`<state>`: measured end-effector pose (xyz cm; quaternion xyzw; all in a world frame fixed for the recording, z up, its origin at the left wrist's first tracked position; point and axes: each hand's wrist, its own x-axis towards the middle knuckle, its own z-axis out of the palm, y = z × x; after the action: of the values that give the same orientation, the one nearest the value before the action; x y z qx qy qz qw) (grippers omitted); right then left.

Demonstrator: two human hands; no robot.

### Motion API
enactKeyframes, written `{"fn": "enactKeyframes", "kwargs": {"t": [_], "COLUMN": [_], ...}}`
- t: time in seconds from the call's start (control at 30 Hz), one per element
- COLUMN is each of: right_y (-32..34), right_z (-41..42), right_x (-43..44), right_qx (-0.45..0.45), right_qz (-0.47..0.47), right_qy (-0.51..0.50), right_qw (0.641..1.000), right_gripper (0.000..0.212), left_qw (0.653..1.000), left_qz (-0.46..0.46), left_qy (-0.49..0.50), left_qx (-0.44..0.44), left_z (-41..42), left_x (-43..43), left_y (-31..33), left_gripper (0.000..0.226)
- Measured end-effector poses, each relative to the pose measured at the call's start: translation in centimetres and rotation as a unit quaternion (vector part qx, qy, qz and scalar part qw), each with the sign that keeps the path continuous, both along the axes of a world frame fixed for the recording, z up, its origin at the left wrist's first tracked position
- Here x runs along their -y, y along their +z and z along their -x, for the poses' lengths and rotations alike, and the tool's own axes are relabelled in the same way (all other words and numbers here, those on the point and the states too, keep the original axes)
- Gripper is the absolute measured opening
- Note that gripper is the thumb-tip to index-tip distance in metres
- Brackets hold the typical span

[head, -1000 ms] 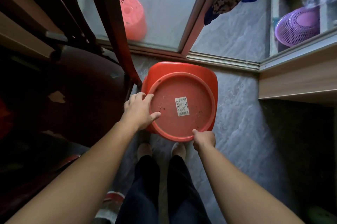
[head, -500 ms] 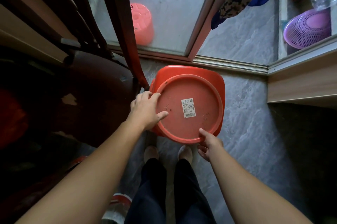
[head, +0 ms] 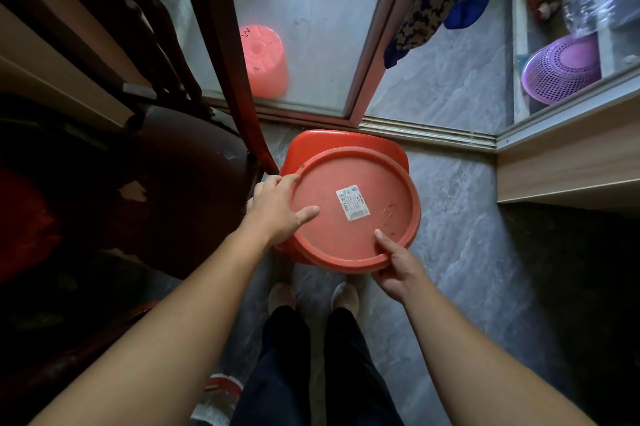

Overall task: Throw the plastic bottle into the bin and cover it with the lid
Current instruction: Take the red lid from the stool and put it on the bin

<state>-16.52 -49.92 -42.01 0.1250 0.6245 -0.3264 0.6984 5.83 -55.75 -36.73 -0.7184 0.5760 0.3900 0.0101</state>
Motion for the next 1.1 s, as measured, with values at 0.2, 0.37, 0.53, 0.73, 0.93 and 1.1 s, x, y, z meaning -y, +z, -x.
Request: {"fn": "enactKeyframes", "kwargs": {"t": [0.2, 0.37, 0.53, 0.73, 0.93, 1.1], "right_y": [3.5, 7.3, 12.0, 16.3, 19.3, 21.6], "right_z": [3.7, 7.2, 9.1, 9.7, 9.5, 9.9], "right_x": [-2.3, -3.7, -4.7, -7.3, -11.8, -15.6], "right_qx": [0.020, 0.029, 0.019, 0.018, 0.023, 0.029], "right_qz": [0.034, 0.082, 0.128, 0.188, 0.235, 0.259], "right_qy": [0.016, 0.023, 0.079, 0.123, 0.153, 0.186], "right_qw": [0.999, 0.996, 0.988, 0.974, 0.960, 0.947], "right_gripper": [0.030, 0.031, 0.043, 0.051, 0.051, 0.045], "left_qw": [0.988, 0.957, 0.923, 0.888, 0.874, 0.853], "left_qz": [0.037, 0.027, 0.035, 0.045, 0.045, 0.067], "left_qy": [0.125, 0.232, 0.284, 0.317, 0.307, 0.316], "left_qx": [-0.083, -0.170, -0.257, -0.331, -0.373, -0.411], "left_z": [1.2, 2.2, 3.6, 3.5, 2.7, 3.6], "left_x": [-1.5, -3.7, -6.8, -11.5, -17.5, -22.3], "left_y": [3.3, 7.2, 11.5, 15.6, 17.8, 19.4], "left_gripper": [0.093, 0.095, 0.088, 0.119, 0.106, 0.052]}}
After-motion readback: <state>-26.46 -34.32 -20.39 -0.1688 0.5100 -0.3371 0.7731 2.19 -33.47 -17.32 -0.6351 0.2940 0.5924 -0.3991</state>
